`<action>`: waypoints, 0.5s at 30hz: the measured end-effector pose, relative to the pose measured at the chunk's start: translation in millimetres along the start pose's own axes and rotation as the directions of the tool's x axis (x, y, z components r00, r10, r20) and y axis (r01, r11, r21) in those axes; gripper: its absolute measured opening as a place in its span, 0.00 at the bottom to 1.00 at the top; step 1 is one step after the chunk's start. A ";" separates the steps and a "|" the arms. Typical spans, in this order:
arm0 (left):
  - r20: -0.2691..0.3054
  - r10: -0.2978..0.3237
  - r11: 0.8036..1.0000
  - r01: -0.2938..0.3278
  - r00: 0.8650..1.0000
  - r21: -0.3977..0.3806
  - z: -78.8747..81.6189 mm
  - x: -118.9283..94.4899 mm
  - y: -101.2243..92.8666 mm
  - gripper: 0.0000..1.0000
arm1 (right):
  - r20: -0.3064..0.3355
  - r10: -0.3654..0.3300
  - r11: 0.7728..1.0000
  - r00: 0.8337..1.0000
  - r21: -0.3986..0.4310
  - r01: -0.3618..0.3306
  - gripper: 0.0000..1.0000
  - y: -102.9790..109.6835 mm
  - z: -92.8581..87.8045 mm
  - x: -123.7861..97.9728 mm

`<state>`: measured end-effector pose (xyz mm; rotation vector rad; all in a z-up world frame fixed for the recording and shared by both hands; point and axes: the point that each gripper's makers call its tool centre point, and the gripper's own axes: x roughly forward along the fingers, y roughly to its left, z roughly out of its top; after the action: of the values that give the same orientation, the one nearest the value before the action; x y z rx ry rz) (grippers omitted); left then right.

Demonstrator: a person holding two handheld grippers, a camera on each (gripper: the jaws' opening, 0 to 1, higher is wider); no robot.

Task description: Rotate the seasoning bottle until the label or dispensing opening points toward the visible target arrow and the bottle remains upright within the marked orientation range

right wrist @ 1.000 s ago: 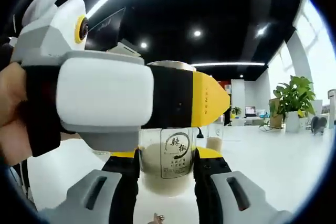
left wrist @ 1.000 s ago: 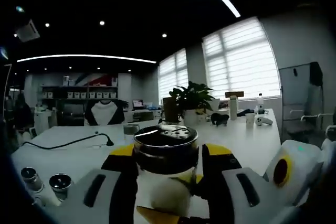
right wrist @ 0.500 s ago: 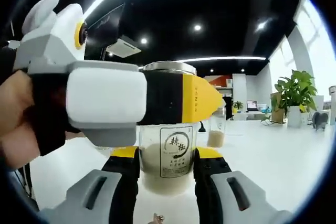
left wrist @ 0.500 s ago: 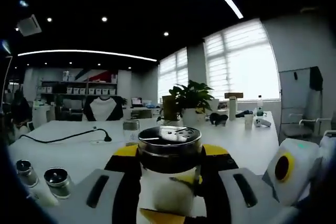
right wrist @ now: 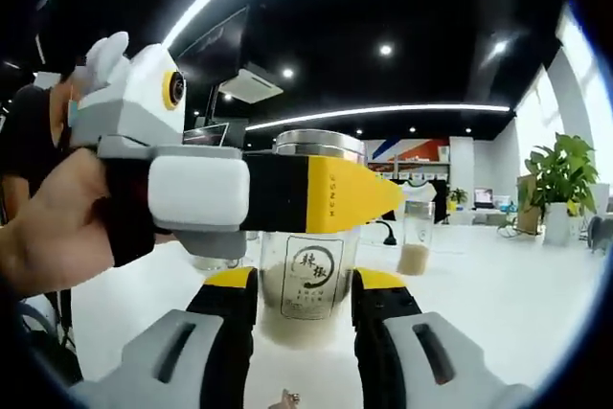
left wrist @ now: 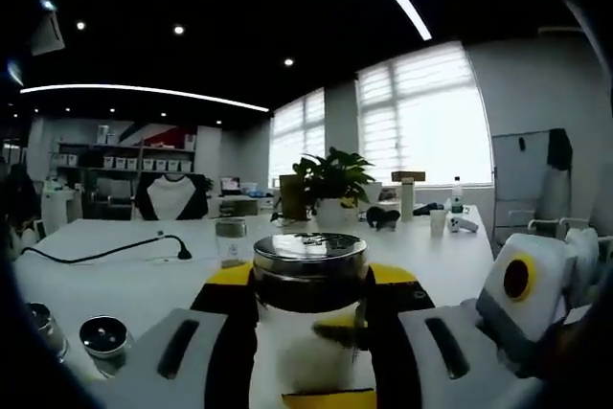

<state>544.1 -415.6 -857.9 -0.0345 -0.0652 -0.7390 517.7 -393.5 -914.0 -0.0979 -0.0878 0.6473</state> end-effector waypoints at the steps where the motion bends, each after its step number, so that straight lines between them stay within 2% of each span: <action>1: -0.008 -0.010 1.000 0.010 1.000 0.002 -1.2 0.5 0.5 0.45 | 0.000 0.001 1.000 1.000 -0.001 -0.001 0.36 -0.1 0.1 -0.4; 5: -0.009 0.002 1.000 -0.002 1.000 0.004 -3.7 -0.2 9.1 0.45 | -0.005 0.018 0.999 1.000 0.039 -0.018 0.36 -1.6 -0.8 -2.9; 10: -0.024 0.007 1.000 -0.006 1.000 0.009 -7.0 0.3 18.8 0.45 | -0.047 0.027 1.000 0.999 0.016 -0.026 0.36 -1.1 -9.4 -6.4; 15: -0.033 0.022 1.000 -0.021 0.999 0.011 -12.7 1.3 25.6 0.45 | -0.048 0.023 1.000 0.999 0.013 -0.022 0.36 -1.6 -8.3 -8.1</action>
<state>562.9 -398.2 -870.7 -0.0124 -0.0369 -0.7176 513.1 -400.2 -922.5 -0.1022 -0.0366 0.6678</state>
